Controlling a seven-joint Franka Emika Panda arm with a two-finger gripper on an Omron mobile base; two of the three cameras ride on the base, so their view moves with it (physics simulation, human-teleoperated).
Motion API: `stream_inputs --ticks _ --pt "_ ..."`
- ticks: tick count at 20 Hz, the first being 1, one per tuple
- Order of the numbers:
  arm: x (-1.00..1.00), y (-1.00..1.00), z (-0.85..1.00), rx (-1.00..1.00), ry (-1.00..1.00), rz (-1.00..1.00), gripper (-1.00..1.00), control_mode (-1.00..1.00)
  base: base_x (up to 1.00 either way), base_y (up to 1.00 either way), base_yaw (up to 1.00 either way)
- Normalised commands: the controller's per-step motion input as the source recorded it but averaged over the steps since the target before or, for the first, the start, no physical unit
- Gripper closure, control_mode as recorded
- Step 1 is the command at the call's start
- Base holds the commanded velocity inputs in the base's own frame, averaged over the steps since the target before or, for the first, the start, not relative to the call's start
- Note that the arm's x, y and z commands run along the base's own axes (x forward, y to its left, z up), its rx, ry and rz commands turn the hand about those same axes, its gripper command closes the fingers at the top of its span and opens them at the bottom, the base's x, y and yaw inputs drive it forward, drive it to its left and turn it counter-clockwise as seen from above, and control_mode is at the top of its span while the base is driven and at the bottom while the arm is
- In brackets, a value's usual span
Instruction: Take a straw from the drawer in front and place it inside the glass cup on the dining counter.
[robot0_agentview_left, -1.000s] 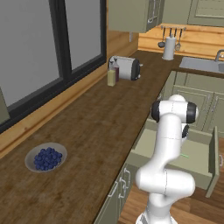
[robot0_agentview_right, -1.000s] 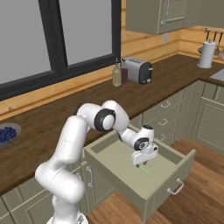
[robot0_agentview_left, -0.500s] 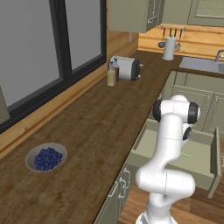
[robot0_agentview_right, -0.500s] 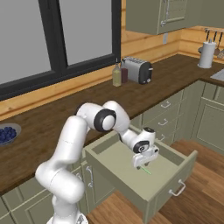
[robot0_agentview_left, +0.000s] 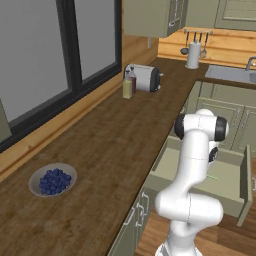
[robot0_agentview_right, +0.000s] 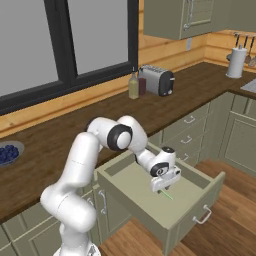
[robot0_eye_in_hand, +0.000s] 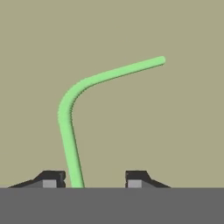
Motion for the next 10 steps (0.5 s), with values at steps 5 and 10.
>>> stream_inputs --ticks 5,10 --pt "-0.12 0.06 -0.56 0.0 -0.05 0.0 1.0 -1.0 0.0 0.0 0.0" --pt "-0.02 0.03 -0.3 0.0 -0.07 0.0 1.0 -1.0 0.0 0.0 0.0"
